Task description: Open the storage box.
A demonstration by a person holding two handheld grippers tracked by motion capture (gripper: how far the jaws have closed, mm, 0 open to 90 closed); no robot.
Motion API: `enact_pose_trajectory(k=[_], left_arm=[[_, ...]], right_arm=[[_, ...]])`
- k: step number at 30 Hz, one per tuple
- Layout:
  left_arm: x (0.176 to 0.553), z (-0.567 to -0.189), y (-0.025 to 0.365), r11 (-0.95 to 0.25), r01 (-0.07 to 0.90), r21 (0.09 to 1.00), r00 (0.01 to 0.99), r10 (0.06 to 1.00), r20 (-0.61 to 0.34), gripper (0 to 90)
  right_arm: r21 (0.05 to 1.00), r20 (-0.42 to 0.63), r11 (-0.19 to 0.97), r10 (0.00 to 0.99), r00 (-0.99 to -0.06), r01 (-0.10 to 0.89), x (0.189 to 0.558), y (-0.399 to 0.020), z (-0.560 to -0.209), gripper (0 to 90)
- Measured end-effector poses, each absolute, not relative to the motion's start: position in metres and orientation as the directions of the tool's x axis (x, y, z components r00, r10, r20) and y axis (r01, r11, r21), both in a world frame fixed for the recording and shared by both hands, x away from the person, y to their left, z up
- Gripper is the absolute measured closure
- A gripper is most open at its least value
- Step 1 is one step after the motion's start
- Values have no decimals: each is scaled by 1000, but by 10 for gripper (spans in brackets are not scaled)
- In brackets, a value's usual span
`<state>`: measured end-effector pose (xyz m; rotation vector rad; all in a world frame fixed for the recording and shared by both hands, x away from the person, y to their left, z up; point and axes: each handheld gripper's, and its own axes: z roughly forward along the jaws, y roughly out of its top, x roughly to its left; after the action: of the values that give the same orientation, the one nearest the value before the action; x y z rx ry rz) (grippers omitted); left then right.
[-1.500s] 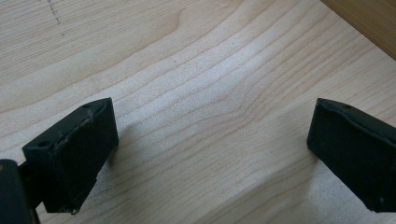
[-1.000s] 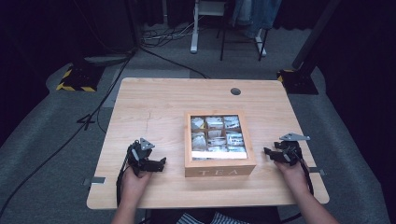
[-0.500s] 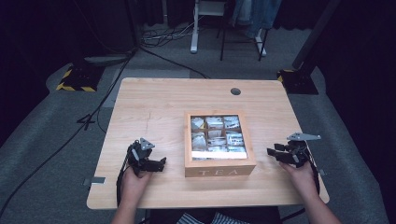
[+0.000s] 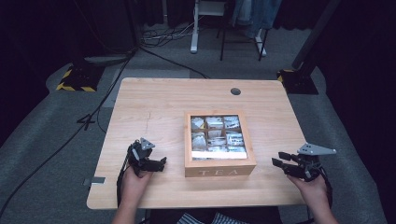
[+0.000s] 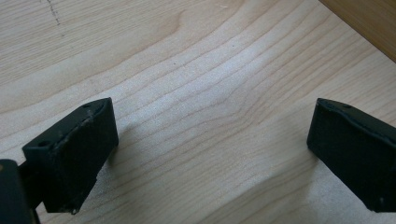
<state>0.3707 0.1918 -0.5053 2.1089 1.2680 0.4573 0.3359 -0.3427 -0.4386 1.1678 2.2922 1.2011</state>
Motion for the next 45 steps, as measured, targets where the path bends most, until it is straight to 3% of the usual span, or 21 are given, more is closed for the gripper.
enact_pose_trajectory(k=[6,18,29,35,39,45], left_arm=[[371,-505,192,-340,661,669,477,879,-24,25],[371,-505,192,-340,661,669,477,879,-25,25],[370,-505,192,-339,660,671,476,879,-23,25],[370,-505,192,-339,660,670,476,879,-23,25],[370,-505,192,-340,660,670,476,879,-23,25],[370,-506,191,-339,659,671,475,880,-22,25]], right_arm=[[811,81,326,758,-647,485,318,-340,-437,532],[850,105,332,654,-749,408,319,-313,-448,508],[833,82,381,632,-771,401,326,-295,-461,480],[824,79,393,633,-770,407,329,-289,-464,533],[831,25,425,615,-788,359,325,-283,-462,615],[840,49,400,617,-786,366,323,-284,-460,673]])
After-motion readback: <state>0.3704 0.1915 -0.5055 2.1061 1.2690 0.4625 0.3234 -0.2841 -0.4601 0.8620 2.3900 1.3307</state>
